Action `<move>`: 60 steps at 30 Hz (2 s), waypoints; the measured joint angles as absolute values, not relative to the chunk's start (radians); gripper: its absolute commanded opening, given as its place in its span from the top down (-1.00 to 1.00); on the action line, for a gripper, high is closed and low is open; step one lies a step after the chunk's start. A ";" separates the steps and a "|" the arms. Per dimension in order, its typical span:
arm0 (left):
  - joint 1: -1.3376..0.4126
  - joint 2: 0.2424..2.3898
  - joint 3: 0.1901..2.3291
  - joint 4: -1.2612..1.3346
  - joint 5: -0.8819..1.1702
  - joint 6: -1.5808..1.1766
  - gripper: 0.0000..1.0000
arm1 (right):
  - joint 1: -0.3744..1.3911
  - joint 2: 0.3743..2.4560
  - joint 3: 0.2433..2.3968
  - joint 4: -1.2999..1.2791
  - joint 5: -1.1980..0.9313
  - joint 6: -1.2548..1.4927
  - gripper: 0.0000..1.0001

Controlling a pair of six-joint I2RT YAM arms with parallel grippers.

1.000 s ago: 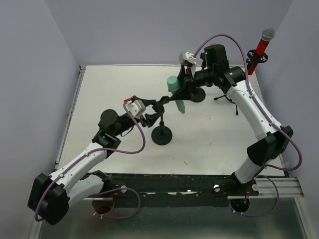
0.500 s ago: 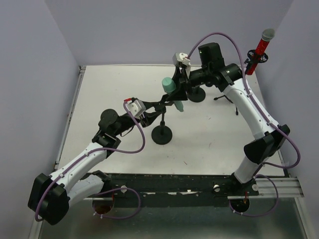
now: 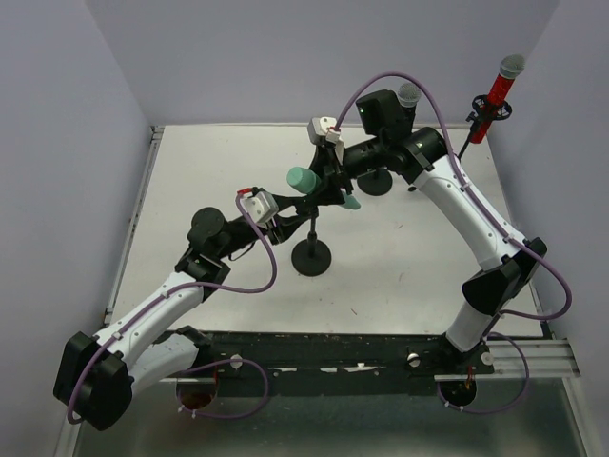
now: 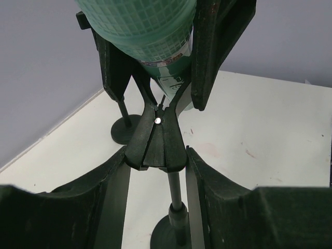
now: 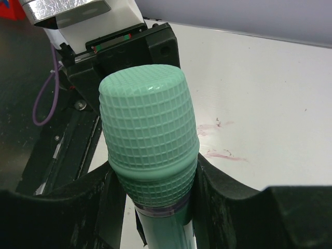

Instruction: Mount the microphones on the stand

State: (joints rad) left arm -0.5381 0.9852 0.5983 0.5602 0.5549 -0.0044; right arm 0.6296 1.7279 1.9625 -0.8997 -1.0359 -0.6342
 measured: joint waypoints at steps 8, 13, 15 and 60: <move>-0.536 0.985 0.598 0.561 0.558 -0.021 0.48 | 0.632 1.728 1.955 -0.882 -1.030 -0.613 0.67; -0.530 0.986 0.598 0.560 0.558 -0.041 -0.18 | 0.634 1.728 1.935 -0.831 -1.030 -0.566 0.67; -0.530 0.986 0.598 0.561 0.558 -0.050 -0.27 | 0.635 1.728 1.930 -0.815 -1.030 -0.544 0.67; -0.524 0.984 0.585 0.584 0.581 -0.186 0.57 | 0.613 1.604 1.601 -0.315 -1.127 -0.244 0.58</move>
